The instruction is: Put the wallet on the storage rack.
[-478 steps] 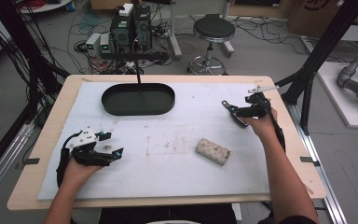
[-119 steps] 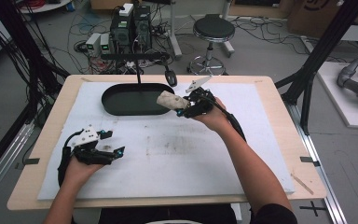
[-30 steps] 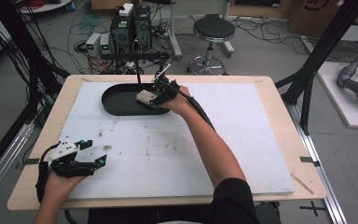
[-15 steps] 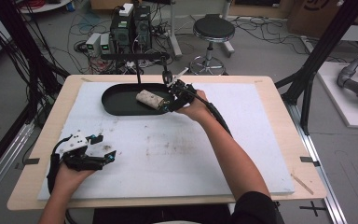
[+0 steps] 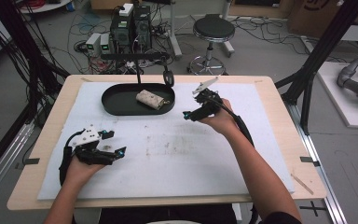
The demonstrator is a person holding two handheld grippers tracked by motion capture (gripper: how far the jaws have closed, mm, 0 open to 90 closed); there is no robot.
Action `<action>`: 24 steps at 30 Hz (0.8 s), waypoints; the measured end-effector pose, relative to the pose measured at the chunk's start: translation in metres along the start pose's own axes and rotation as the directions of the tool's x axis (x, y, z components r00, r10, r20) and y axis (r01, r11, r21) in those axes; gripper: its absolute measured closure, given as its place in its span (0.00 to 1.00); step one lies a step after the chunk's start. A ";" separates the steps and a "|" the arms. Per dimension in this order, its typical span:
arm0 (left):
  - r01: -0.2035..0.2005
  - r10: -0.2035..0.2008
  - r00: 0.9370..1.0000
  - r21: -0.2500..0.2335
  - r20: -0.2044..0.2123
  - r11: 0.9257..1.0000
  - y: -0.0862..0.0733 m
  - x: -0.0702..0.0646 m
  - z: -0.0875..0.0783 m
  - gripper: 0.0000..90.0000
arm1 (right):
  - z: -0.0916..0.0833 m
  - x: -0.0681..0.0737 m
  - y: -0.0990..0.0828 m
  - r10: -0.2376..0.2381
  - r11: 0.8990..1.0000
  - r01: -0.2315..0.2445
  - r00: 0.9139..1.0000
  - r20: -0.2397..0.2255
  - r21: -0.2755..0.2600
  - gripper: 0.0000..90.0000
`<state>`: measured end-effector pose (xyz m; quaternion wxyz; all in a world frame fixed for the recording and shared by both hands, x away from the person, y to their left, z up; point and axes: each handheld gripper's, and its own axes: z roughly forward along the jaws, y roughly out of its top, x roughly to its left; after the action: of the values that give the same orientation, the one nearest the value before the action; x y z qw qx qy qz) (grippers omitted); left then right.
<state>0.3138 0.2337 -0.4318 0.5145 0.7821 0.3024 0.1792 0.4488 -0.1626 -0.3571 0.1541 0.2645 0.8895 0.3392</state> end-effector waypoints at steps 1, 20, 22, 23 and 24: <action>0.000 0.000 1.000 -0.003 0.001 1.000 0.001 0.000 0.001 0.19 | -0.004 0.001 -0.004 0.009 1.000 -0.009 1.000 0.002 0.005 0.20; -0.001 0.001 1.000 -0.003 -0.011 1.000 0.002 -0.001 0.004 0.19 | -0.053 0.004 -0.097 0.112 0.992 -0.108 0.992 0.052 -0.067 0.20; 0.002 -0.002 1.000 -0.003 -0.015 1.000 0.002 -0.002 0.004 0.19 | -0.055 0.004 -0.103 0.126 0.990 -0.123 0.991 0.046 -0.070 0.20; 0.000 0.000 1.000 -0.003 -0.016 1.000 0.002 -0.001 0.004 0.19 | -0.057 0.005 -0.113 0.146 0.987 -0.142 0.988 0.051 -0.077 0.20; 0.003 -0.004 1.000 -0.006 -0.018 1.000 0.002 -0.001 0.004 0.19 | -0.058 0.005 -0.119 0.159 0.985 -0.155 0.986 0.052 -0.082 0.20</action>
<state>0.3162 0.2298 -0.4316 0.5145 0.7784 0.3077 0.1861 0.3748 -0.2644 -0.3971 0.1631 0.3374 0.8471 0.3768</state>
